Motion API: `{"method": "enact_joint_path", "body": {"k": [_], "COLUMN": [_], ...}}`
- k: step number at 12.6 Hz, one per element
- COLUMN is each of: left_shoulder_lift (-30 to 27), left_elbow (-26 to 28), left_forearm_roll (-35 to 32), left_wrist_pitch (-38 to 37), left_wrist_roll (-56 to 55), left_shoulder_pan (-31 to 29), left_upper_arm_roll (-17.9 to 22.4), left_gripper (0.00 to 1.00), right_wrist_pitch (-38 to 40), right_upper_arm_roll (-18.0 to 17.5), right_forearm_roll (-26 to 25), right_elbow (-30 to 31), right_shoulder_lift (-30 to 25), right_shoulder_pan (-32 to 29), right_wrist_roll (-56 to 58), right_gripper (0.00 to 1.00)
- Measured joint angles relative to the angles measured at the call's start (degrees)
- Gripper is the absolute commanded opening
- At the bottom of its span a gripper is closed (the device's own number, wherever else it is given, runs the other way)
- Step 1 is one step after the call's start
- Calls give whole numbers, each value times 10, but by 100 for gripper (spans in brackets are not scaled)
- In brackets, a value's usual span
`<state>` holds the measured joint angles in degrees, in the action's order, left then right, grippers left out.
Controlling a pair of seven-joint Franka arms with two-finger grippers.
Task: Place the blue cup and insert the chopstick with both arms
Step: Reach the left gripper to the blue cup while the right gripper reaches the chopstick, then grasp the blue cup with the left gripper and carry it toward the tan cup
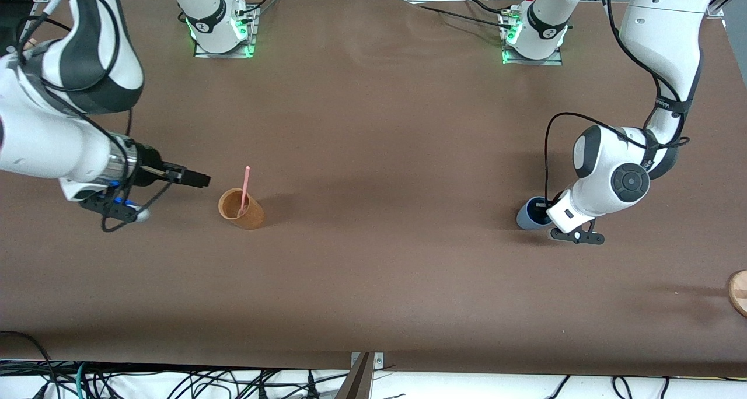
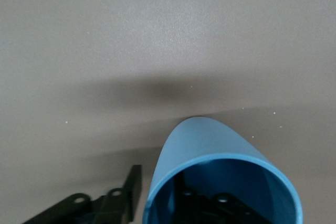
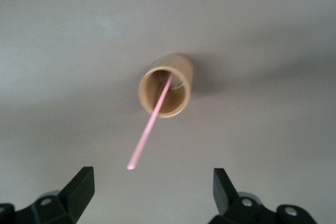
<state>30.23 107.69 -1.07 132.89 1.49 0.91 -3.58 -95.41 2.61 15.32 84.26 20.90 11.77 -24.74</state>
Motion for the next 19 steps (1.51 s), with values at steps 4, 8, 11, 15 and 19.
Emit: {"method": "enact_joint_path", "body": {"k": [4, 8, 11, 15, 19], "left_shoulder_lift": [-5, -8, -9, 9, 55], "left_elbow": [-6, -42, -66, -86, -97], "left_forearm_roll": [0, 0, 0, 0, 0], "left_wrist_pitch": [2, -36, -45, -47, -46], "left_wrist_roll": [-2, -112, -264, -473, -560], "left_shoulder_pan": [0, 2, 20, 142, 218], "left_upper_arm_roll": [-8, -91, -168, -179, -168], "left_gripper": [0, 0, 0, 0, 0], "right_wrist_pitch": [-69, -113, -121, -146, -170], "right_upper_arm_roll": [0, 3, 3, 2, 2], "right_forearm_roll": [16, 19, 22, 41, 41], "right_elbow": [63, 117, 131, 144, 162], "right_shoulder_lift": [23, 20, 19, 19, 20], "right_shoulder_pan": [30, 30, 31, 43, 49], "right_wrist_roll": [-40, -40, -40, -40, -40], "right_gripper": [99, 95, 88, 80, 53]}}
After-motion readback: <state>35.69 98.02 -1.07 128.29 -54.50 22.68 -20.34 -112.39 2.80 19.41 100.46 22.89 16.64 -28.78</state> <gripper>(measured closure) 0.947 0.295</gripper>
